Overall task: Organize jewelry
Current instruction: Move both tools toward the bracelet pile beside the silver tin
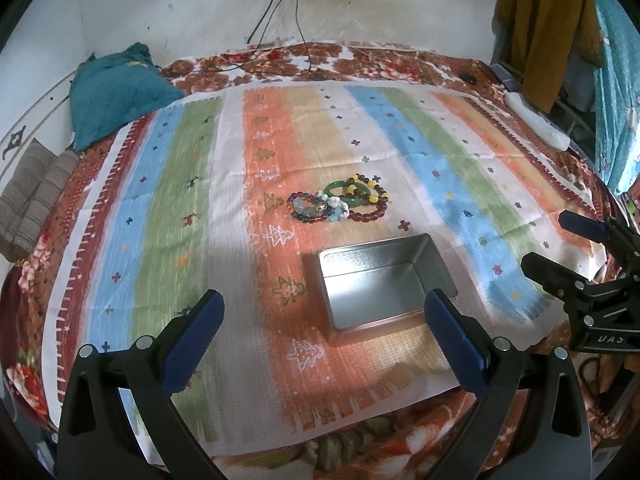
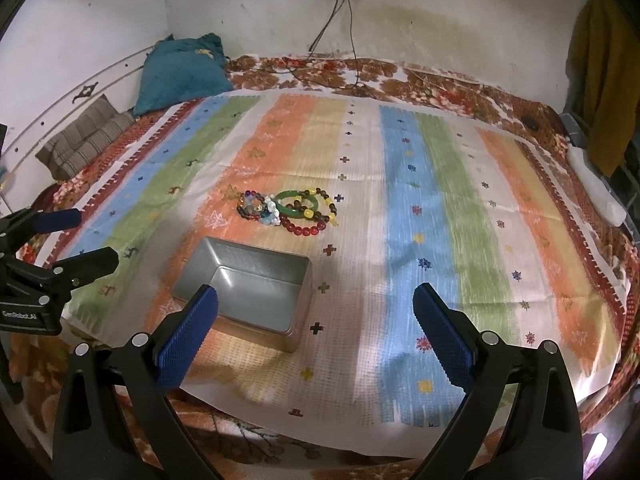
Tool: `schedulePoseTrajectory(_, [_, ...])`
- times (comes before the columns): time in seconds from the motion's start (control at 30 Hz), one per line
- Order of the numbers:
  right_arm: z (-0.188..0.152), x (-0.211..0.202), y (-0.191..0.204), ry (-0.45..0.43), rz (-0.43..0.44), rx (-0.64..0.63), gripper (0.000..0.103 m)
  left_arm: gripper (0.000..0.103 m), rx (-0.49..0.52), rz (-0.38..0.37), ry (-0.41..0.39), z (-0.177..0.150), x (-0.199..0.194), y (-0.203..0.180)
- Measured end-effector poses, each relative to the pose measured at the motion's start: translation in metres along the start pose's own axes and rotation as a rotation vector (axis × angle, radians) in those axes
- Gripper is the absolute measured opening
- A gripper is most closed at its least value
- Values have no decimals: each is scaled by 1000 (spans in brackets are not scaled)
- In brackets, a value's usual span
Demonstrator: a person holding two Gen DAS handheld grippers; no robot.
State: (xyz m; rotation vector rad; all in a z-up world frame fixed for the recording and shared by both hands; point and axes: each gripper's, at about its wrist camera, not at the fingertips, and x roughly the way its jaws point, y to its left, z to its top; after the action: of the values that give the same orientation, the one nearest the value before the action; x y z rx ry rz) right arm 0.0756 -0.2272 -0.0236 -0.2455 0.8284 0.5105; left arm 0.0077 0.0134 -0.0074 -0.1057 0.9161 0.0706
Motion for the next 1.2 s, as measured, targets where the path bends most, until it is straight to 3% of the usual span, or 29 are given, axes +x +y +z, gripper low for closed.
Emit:
schedulePoseTrajectory(0.4, [7, 11, -1, 9, 11, 30, 99, 97, -53, -9, 18, 5, 5, 8])
schedulePoseTrajectory(0.67, [10, 13, -5, 15, 16, 36, 99, 97, -47, 42, 13, 7, 6, 7])
schedulePoseTrajectory(1.2, [17, 26, -4, 40, 23, 22, 99, 97, -70, 62, 18, 10, 11, 14])
